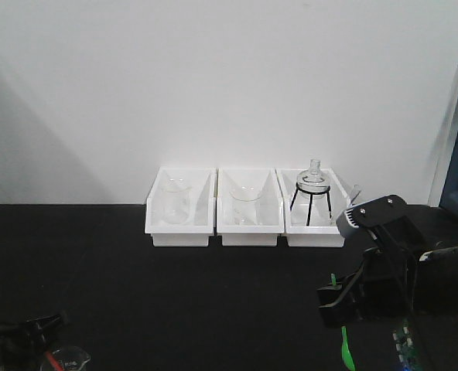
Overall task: Sort red and green spoons into left cabinet
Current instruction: 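Grasp the red spoon handle with the left gripper and lift it out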
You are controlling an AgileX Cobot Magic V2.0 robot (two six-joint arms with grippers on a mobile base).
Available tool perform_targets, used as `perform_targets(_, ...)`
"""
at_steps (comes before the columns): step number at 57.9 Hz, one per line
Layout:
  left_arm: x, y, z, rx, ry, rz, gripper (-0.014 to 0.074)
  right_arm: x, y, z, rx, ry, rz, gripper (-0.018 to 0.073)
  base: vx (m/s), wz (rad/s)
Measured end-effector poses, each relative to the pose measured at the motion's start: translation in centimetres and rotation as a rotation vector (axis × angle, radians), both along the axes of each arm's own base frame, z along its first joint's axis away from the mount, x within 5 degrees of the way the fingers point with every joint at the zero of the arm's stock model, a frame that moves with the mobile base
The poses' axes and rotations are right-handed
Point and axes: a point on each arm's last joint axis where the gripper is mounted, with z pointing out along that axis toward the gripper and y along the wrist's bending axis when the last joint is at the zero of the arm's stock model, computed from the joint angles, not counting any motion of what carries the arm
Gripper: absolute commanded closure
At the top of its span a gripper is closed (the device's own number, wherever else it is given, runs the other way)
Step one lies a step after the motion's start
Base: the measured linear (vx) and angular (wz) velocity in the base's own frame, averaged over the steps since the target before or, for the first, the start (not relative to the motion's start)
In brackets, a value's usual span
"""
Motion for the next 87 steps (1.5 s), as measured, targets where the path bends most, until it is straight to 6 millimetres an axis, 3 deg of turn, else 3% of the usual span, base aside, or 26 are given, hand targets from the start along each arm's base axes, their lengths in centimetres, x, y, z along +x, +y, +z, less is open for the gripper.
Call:
perform_targets(11, 0.1, 0.0, 0.2, 0.017, -0.023, -0.014, 0.0606, 0.0, 0.0, 0.0, 0.006, 0.005, -0.007, 0.0564, 0.00, 0.00)
perform_targets(34, 0.3, 0.0, 1.3, 0.077, -0.110, -0.069, 0.0604, 0.0, 0.0, 0.0, 0.012, 0.008, -0.015, 0.0564, 0.00, 0.00)
perform_targets(48, -1.1, -0.2, 6.0, 0.234, -0.281, -0.223, 0.0603, 0.1, -0.1, 0.1, 0.013, -0.009, -0.026, 0.0563, 0.00, 0.00)
perform_targets(58, -3.7, 0.1, 10.3, 0.344, -0.370, -0.274, 0.0603, -0.2, -0.2, 0.8, 0.018, -0.033, -0.027, 0.0563, 0.00, 0.00)
perform_targets(71, -8.1, 1.1, 14.7, 0.470, -0.416, -0.265, 0.0603, -2.0, -0.6, 3.7, 0.039, -0.134, -0.035, 0.0562, 0.00, 0.00)
perform_targets(78, -10.6, 1.3, 16.5, 0.515, -0.453, -0.265, 0.0603, -3.9, -1.1, 5.5, 0.055, -0.208, -0.043, 0.0562, 0.00, 0.00)
perform_targets(87, -13.6, 1.0, 18.0, 0.547, -0.479, -0.305, 0.0603, -7.2, -2.1, 5.9, 0.069, -0.289, -0.079, 0.0562, 0.00, 0.00)
